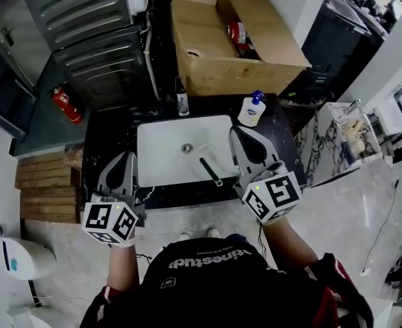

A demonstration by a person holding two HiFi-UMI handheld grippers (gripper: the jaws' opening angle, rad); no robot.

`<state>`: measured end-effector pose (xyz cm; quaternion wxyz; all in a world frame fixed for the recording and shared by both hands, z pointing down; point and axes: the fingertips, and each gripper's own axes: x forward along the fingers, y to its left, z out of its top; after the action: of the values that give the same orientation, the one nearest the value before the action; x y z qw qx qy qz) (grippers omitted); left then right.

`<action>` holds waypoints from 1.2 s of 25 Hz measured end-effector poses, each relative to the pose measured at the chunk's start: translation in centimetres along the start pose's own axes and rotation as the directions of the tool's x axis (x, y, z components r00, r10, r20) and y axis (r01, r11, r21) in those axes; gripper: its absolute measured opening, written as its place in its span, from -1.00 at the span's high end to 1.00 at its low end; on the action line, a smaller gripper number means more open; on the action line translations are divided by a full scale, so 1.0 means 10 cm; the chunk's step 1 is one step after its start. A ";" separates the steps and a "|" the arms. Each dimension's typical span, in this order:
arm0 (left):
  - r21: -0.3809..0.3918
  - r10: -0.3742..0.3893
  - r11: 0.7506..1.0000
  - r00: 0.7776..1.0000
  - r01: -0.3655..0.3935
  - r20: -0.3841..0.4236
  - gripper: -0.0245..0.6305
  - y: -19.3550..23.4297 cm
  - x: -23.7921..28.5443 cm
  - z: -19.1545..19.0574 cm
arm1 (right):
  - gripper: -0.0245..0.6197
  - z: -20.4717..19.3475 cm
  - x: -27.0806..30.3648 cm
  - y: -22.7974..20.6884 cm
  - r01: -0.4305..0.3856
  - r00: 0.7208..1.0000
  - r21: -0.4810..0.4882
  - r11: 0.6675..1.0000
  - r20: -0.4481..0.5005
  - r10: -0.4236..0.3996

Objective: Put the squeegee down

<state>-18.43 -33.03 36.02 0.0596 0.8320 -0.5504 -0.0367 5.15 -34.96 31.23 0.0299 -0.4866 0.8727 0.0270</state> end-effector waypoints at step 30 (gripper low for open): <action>0.027 -0.060 0.998 0.998 0.060 0.030 0.89 -0.18 0.12 0.13 | 0.81 -0.02 -0.22 -0.13 0.065 0.998 0.005 0.998 -0.019 -0.065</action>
<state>-16.50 -33.50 34.49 0.0390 0.8482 -0.5264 -0.0439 7.46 -33.78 31.62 0.0240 -0.5150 0.8566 0.0191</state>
